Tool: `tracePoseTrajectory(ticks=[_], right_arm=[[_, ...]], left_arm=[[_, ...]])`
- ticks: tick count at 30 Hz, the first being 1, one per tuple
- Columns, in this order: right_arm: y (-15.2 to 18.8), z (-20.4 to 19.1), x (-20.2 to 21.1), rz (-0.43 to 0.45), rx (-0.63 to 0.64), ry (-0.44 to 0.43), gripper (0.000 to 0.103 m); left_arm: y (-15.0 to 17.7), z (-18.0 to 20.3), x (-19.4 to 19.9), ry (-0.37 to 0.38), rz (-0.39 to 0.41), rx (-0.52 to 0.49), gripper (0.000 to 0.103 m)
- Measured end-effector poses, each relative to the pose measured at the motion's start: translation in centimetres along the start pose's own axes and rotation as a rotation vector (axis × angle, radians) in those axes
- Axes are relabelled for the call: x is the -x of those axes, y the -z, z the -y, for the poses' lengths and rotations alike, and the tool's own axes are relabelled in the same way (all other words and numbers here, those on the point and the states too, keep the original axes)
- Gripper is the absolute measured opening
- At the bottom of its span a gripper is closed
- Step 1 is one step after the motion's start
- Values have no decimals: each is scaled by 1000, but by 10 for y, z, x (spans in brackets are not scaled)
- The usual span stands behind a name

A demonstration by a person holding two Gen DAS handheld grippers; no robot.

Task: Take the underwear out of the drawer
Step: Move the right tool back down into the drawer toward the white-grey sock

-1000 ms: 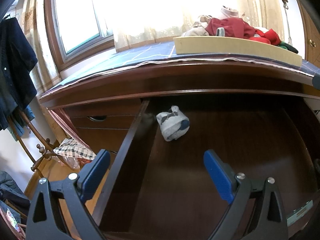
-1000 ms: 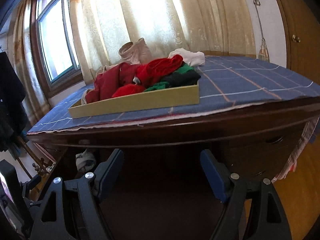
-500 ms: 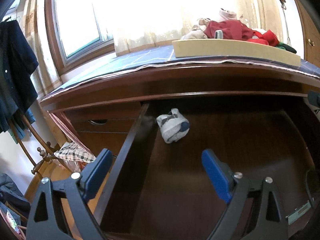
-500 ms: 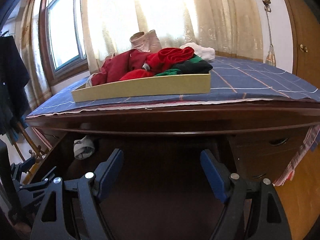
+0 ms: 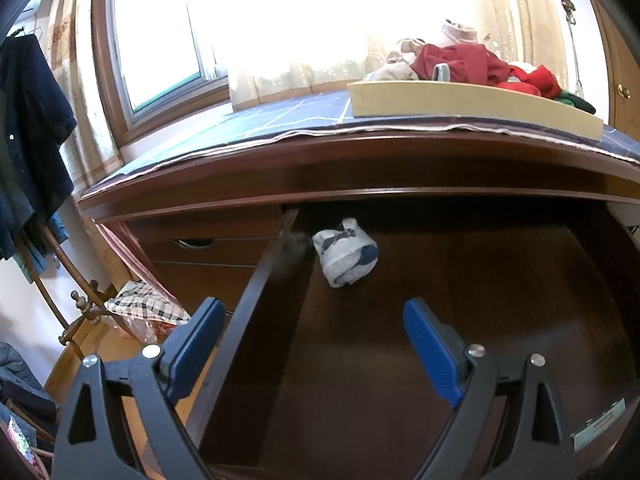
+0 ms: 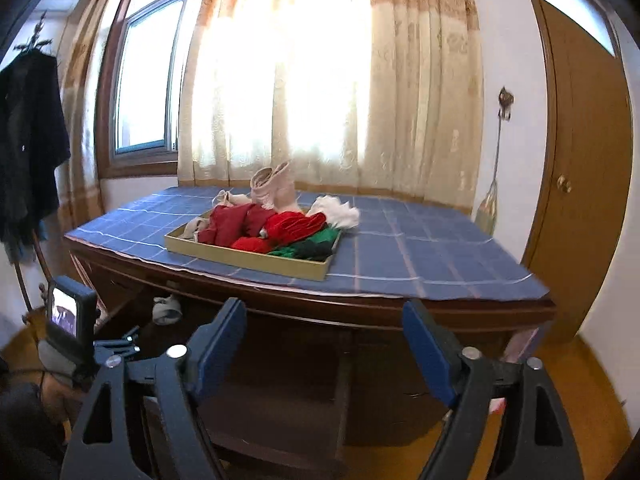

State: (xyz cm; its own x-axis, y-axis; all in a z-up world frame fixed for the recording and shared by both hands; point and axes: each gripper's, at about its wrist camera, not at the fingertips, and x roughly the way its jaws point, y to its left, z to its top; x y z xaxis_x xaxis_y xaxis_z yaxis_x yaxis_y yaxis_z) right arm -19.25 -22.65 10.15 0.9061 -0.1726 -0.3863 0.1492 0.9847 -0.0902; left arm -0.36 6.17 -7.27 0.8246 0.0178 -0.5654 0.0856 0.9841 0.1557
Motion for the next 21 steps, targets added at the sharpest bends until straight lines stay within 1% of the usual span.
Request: tracePoseTrajectory(ticks=[2,4,8,9,11,13,15,16,18,21], right_arm=[[3,-5,-9,-16,32,-42,96],[10,-15,-31,-75,57,-87,96],[22,-53,-99,-201,118,-236,96],[24,-66,-117,-223,149,-280,96],[26,-89,-149,-267,215,-333,96],[26,-106,-174,-305,267,-371,93],[27,-125,-200,-355,324,-432,84],[29,-133,-211,-381,345,-466,82],[33,-150,-232,-412,389,-523,81],[42,-173,-256,-434,448,-567,81]], left_arm=[[0,-1,0,-2,1,8,93],[0,-1,0,-2,2,12,93],[1,-1,1,-1,5,5,93],[1,-1,2,-2,9,2,93],[3,-1,4,-11,23,3,93],[4,-2,7,-14,36,14,93],[5,-3,9,-17,50,25,93],[5,-3,9,-22,53,25,93],[3,-3,8,-22,47,31,93],[2,-5,7,-15,40,47,93]])
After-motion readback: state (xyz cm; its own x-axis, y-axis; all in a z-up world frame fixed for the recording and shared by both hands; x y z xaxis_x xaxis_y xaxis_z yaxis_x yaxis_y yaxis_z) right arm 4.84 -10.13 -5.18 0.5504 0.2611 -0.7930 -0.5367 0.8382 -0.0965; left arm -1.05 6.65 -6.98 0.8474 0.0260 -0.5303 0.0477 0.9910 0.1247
